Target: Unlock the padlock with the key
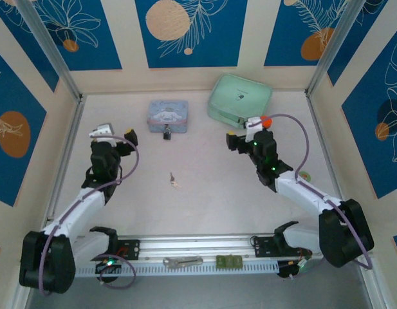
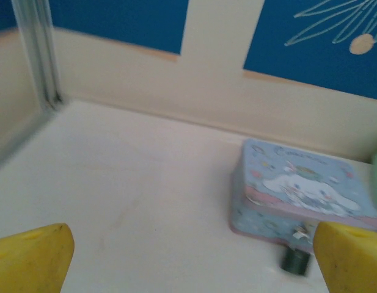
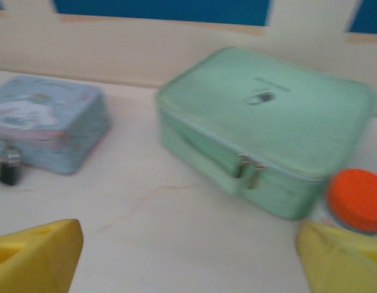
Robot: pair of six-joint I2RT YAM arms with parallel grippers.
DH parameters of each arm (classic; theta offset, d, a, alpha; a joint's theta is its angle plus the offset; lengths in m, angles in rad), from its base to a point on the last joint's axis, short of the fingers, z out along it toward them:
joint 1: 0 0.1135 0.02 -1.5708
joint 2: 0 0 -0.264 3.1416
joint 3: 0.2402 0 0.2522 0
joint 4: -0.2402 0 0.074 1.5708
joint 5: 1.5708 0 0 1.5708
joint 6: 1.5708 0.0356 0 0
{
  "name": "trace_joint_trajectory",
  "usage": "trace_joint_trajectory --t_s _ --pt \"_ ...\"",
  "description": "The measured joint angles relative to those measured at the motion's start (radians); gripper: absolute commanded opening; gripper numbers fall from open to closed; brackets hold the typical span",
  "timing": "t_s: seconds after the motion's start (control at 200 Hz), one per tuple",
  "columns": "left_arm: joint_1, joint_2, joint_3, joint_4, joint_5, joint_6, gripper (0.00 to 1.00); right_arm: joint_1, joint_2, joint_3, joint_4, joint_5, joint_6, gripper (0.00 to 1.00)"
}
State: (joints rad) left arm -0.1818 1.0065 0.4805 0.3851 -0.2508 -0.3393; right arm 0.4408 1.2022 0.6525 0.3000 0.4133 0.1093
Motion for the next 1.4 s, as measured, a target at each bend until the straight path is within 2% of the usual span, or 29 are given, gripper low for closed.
trace_joint_trajectory --t_s 0.115,0.215,0.335,0.46,0.61,0.78,1.15,1.28,1.401 --pt "-0.018 -0.068 -0.077 -0.087 0.076 -0.158 0.97 0.124 0.029 0.066 -0.119 -0.042 0.071 0.89" --pt "-0.041 -0.113 -0.145 -0.169 0.129 -0.28 0.97 0.255 0.12 0.134 -0.22 -0.058 0.128 0.89" --pt "-0.055 -0.15 -0.206 -0.207 0.158 -0.386 0.97 0.383 0.275 0.253 -0.35 -0.082 0.195 0.78" --pt "-0.056 -0.147 -0.228 -0.211 0.156 -0.437 0.99 0.458 0.461 0.428 -0.468 -0.139 0.252 0.65" --pt "-0.056 -0.095 -0.228 -0.175 0.15 -0.458 1.0 0.488 0.665 0.645 -0.592 -0.185 0.308 0.61" --pt "-0.056 -0.014 -0.228 -0.136 0.156 -0.476 1.0 0.495 0.78 0.755 -0.702 -0.193 0.376 0.59" --pt "-0.056 -0.004 -0.23 -0.124 0.169 -0.498 1.0 0.543 0.857 0.78 -0.776 -0.182 0.46 0.51" --pt "-0.056 -0.023 -0.23 -0.124 0.168 -0.498 1.0 0.542 0.877 0.806 -0.774 -0.184 0.475 0.44" --pt "-0.056 -0.035 -0.23 -0.125 0.168 -0.498 1.0 0.54 0.88 0.812 -0.787 -0.17 0.477 0.32"
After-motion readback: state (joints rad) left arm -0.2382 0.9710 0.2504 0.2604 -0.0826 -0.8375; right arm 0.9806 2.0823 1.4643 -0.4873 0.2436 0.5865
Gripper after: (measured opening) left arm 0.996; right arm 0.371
